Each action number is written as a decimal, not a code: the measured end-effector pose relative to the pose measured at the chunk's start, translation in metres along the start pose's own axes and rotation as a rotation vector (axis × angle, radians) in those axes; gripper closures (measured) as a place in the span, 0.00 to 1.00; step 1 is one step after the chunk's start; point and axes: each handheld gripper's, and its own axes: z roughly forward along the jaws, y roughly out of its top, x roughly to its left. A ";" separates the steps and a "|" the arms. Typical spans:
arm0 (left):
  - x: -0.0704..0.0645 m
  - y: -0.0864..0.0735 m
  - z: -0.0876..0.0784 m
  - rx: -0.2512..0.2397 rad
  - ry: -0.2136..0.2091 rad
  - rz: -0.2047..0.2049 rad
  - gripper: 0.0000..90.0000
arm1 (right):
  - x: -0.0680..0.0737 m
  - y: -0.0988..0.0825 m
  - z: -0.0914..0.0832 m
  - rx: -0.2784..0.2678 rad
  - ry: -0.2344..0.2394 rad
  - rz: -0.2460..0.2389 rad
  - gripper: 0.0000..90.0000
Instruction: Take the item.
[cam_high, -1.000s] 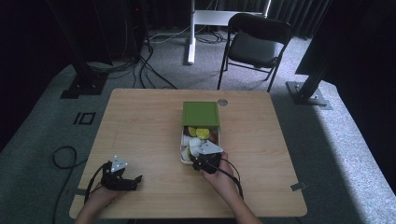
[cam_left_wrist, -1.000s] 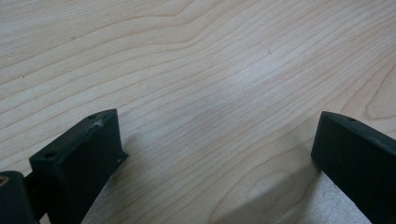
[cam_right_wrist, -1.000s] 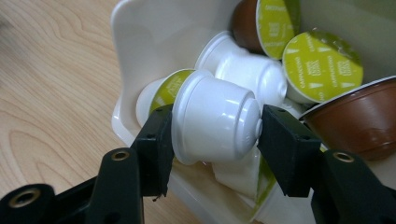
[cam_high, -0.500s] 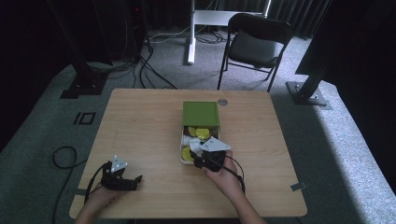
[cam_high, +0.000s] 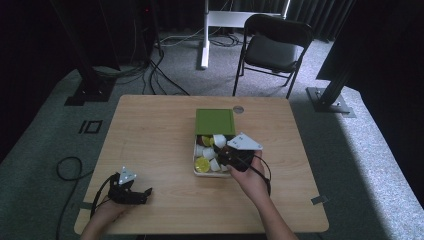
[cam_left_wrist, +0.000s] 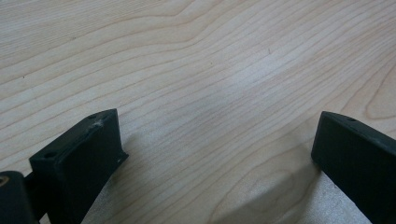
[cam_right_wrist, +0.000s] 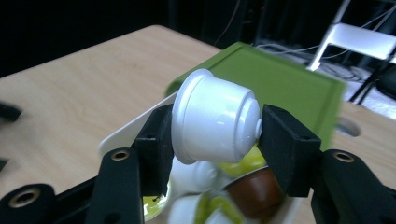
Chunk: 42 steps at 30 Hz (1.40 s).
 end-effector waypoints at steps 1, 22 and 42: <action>0.000 0.000 0.000 0.000 0.000 0.000 0.03 | -0.003 0.001 -0.001 -0.006 -0.012 0.006 0.51; 0.000 0.000 0.000 0.000 0.001 0.001 0.03 | -0.073 -0.018 0.000 -0.035 -0.198 0.094 0.51; 0.000 0.000 0.000 0.000 0.000 -0.001 0.03 | -0.110 -0.063 0.048 0.060 -0.248 0.205 0.51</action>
